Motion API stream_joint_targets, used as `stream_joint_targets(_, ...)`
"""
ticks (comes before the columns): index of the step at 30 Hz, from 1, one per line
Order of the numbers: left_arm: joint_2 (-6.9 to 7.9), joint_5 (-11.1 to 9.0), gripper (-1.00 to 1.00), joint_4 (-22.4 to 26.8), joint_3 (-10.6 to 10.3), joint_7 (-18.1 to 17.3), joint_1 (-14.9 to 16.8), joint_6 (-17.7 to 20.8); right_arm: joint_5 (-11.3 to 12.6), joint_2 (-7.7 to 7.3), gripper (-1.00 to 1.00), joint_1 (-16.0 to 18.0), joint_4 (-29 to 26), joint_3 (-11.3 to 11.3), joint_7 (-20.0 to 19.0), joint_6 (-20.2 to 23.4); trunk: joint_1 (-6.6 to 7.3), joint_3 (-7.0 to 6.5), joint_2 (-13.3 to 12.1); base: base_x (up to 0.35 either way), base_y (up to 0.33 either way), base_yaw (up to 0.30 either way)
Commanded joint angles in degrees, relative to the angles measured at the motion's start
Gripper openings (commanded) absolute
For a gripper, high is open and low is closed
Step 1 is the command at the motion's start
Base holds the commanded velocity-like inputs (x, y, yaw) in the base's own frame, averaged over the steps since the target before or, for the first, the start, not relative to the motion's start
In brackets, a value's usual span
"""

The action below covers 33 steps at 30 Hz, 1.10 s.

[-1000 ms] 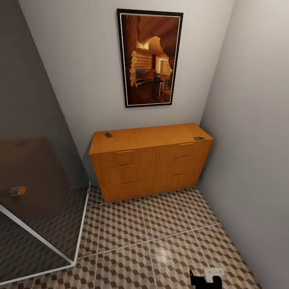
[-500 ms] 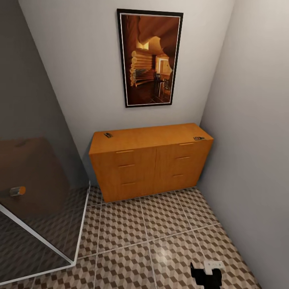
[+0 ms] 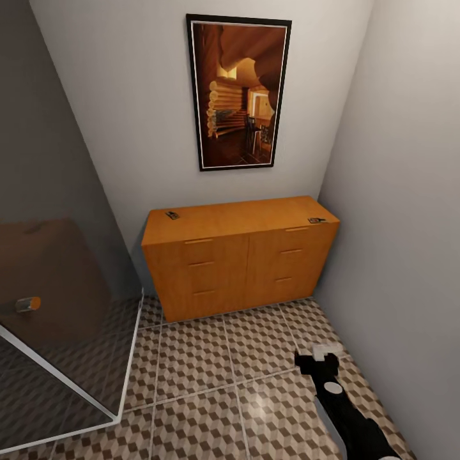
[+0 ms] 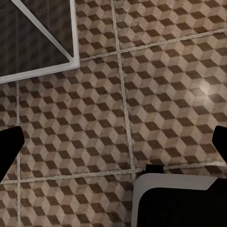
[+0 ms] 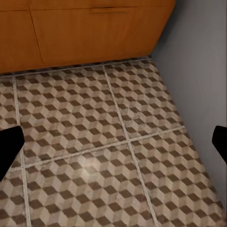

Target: Take the four mousetraps from the cabinet in the bathroom and place them on the bathroom floor. Make sure all four end up on the same floor surface, and ensure that at least two of them are either under or directly next to the same bathroom sink.

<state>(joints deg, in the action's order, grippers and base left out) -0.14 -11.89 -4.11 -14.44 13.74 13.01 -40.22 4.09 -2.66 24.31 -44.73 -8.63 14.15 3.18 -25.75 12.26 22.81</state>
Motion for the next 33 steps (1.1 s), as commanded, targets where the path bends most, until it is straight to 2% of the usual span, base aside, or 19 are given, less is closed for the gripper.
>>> stream_joint_targets(1,-0.01,-0.3,1.00,-0.2,-0.5,0.1,0.1,-0.3,0.2,-0.08,1.00,0.0,-0.8,-0.4,0.9,1.0,-0.03,0.11,0.1,0.000,0.000,0.000)
stream_joint_targets(4,0.04,-0.3,1.00,-0.2,-0.5,0.1,0.1,-0.3,-0.9,0.19,1.00,0.0,-3.8,-0.4,2.5,3.6,-0.03,0.11,0.1,0.000,0.000,0.000)
stream_joint_targets(13,0.01,-0.3,1.00,-0.3,-0.5,0.1,0.1,-0.3,-1.6,0.28,1.00,0.0,-7.1,-0.4,2.9,5.5,-0.03,0.11,0.1,0.000,0.000,0.000)
stream_joint_targets(19,0.03,-0.3,1.00,-0.3,-0.5,0.1,0.1,-0.3,-1.7,0.28,1.00,0.0,-12.5,-0.4,3.0,11.8,-0.03,0.11,0.1,0.000,0.000,0.000)
stream_joint_targets(22,0.05,-0.4,1.00,-0.3,-0.5,0.1,0.1,-0.3,-1.7,0.25,1.00,0.0,-17.9,-0.4,3.1,16.6,-0.03,0.11,0.1,0.000,0.000,0.000)
stream_joint_targets(33,0.06,-0.4,1.00,-0.3,-0.5,0.1,0.1,-0.3,-1.9,0.13,1.00,0.2,-29.1,-0.4,4.9,27.2,-0.03,0.11,0.1,0.000,0.000,0.000)
